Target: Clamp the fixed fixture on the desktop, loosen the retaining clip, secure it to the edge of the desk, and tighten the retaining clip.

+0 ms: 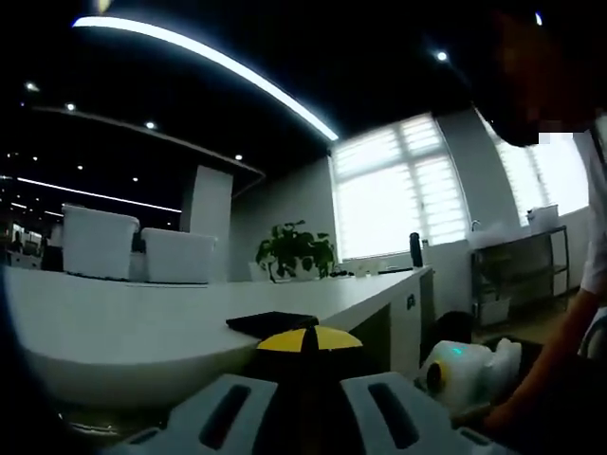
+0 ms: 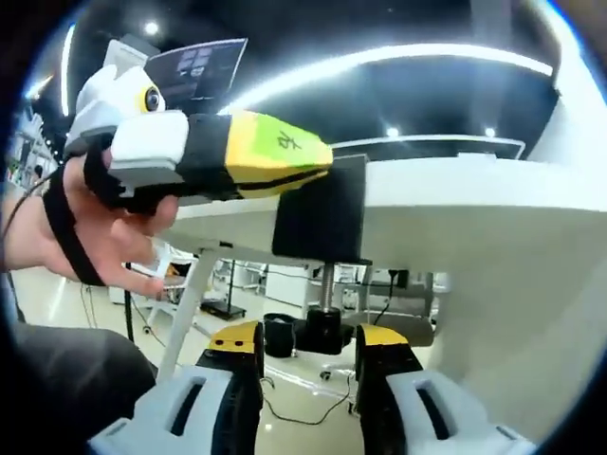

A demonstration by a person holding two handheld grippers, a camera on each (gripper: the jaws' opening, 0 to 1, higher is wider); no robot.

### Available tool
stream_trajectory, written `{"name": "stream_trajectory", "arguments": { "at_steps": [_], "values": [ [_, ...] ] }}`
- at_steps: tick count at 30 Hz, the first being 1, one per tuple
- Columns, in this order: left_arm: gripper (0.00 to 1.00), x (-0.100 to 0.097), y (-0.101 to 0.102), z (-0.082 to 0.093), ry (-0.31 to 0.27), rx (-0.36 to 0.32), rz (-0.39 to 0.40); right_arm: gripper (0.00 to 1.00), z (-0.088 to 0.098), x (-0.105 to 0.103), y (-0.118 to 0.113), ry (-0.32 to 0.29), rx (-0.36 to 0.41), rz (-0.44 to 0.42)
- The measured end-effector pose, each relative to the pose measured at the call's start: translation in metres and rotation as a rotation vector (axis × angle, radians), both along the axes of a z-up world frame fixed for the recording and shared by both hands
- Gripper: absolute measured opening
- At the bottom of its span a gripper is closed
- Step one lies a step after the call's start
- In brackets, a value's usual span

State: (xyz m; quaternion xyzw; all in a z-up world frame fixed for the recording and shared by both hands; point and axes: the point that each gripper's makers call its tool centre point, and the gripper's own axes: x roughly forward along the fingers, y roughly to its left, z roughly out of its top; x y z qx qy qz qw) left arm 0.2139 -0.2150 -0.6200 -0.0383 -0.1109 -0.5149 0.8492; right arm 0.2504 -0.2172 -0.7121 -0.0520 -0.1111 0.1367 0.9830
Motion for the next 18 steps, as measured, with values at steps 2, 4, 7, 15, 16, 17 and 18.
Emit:
{"name": "stream_trajectory", "arguments": {
  "at_steps": [2, 4, 7, 15, 16, 17, 18],
  "values": [
    [0.03, 0.0000, 0.0002, 0.0001, 0.001, -0.002, 0.002, 0.24, 0.0006, 0.0022, -0.0020, 0.004, 0.007, -0.003],
    [0.03, -0.0001, 0.0005, 0.0003, 0.004, -0.005, 0.003, 0.24, 0.0006, 0.0022, -0.0012, 0.000, 0.009, 0.002],
    [0.03, -0.0003, 0.0007, 0.0005, 0.003, -0.004, 0.005, 0.23, 0.0009, -0.0004, -0.0029, -0.005, 0.000, 0.021],
    [0.03, -0.0006, 0.0018, 0.0007, 0.021, -0.029, -0.007, 0.23, -0.0014, 0.0001, -0.0013, 0.071, 0.020, 0.188],
    [0.03, -0.0006, 0.0019, 0.0003, 0.024, -0.033, -0.008, 0.23, -0.0015, 0.0001, 0.0002, 0.076, 0.024, 0.215],
    [0.03, -0.0009, 0.0017, 0.0000, 0.024, -0.034, -0.007, 0.23, -0.0018, 0.0013, -0.0020, 0.088, 0.026, 0.238],
    [0.03, -0.0009, 0.0012, -0.0007, 0.024, -0.032, -0.007, 0.23, -0.0019, 0.0017, -0.0011, 0.094, 0.024, 0.270]
  ]
}}
